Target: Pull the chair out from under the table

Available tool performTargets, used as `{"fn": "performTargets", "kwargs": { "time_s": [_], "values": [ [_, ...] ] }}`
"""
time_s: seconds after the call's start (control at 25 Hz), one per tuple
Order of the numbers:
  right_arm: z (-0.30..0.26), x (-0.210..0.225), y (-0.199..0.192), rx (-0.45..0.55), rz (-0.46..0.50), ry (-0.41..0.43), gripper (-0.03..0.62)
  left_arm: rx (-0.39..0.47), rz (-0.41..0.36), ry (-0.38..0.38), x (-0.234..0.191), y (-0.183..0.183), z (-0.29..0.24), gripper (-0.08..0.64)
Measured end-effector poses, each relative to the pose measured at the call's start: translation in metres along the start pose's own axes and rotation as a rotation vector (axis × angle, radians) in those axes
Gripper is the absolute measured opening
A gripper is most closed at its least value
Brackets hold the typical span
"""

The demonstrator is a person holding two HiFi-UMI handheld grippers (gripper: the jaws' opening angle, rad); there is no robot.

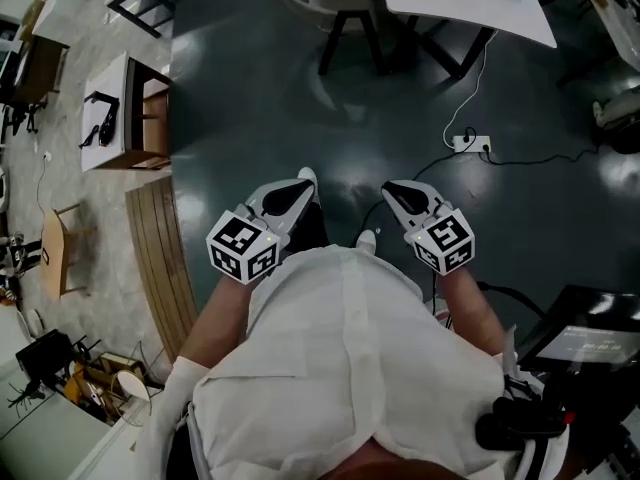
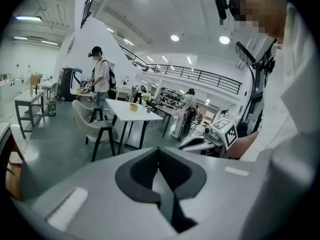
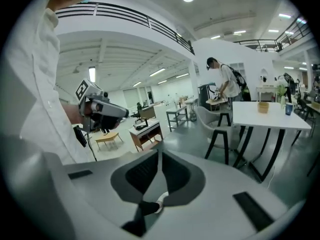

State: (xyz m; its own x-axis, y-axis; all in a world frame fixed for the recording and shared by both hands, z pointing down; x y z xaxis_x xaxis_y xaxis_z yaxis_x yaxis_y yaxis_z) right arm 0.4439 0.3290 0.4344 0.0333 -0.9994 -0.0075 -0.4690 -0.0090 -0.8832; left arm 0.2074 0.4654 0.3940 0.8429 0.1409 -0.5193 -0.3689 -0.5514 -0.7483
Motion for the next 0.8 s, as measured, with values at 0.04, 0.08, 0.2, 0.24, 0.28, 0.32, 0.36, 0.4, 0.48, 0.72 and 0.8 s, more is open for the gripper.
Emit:
{"fn": "performTargets", "kwargs": {
  "time_s": [0.04, 0.08, 0.2, 0.24, 0.28, 0.32, 0.36, 0.4, 0.48, 0.72, 0.8],
  "values": [
    [-0.01, 0.006, 0.008, -0.001, 0.003, -0.012, 0.009, 0.01, 0.005, -0.01, -0.014, 0.008, -0.002, 0.008],
    [-0.021, 0.014, 0.017, -0.001, -0.001, -0.027, 0.009, 0.02, 0.013, -0.021, -0.029, 0.018, -0.004, 0.008],
    [-0.05, 0.037, 0.05, 0.008, -0.022, -0.064, 0.009, 0.047, 0.026, -0.061, -0.069, 0.061, -0.009, 0.008],
    [-0.061, 0.045, 0.062, 0.007, -0.018, -0.068, 0.011, 0.055, 0.015, -0.072, -0.081, 0.077, -0.011, 0.008],
    [-0.073, 0.053, 0.072, 0.002, -0.01, -0.071, 0.011, 0.061, 0.003, -0.08, -0.093, 0.09, -0.011, 0.008],
    [-0.085, 0.06, 0.083, -0.003, -0.003, -0.076, 0.011, 0.062, -0.006, -0.086, -0.106, 0.101, -0.011, 0.009],
    [-0.097, 0.066, 0.093, -0.004, 0.002, -0.085, 0.011, 0.058, -0.01, -0.093, -0.118, 0.11, -0.01, 0.009],
    [-0.108, 0.071, 0.102, -0.002, 0.006, -0.098, 0.011, 0.051, -0.01, -0.101, -0.131, 0.119, -0.009, 0.009],
    [-0.13, 0.077, 0.12, 0.003, 0.013, -0.131, 0.011, 0.036, -0.003, -0.109, -0.157, 0.132, -0.005, 0.012],
    [-0.167, 0.103, 0.136, -0.034, -0.004, -0.165, 0.114, 0.046, 0.053, -0.09, -0.201, 0.156, -0.017, 0.04],
    [-0.175, 0.12, 0.137, -0.037, -0.018, -0.167, 0.114, 0.041, 0.076, -0.092, -0.211, 0.163, -0.03, 0.047]
  ]
}}
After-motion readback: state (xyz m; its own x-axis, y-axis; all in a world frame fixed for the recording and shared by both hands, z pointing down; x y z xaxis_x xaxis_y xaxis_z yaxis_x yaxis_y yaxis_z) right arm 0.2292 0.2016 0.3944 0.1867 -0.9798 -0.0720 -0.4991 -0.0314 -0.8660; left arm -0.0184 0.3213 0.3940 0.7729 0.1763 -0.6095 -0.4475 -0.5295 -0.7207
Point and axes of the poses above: the fingertips, and each gripper's own axes: z backward along the fingers, x to its right, y out of its top, the point moved 10 cm from there along z, backward along the fingers, and after that the axes turned 13 degrees about z, right-handed, at the moved point
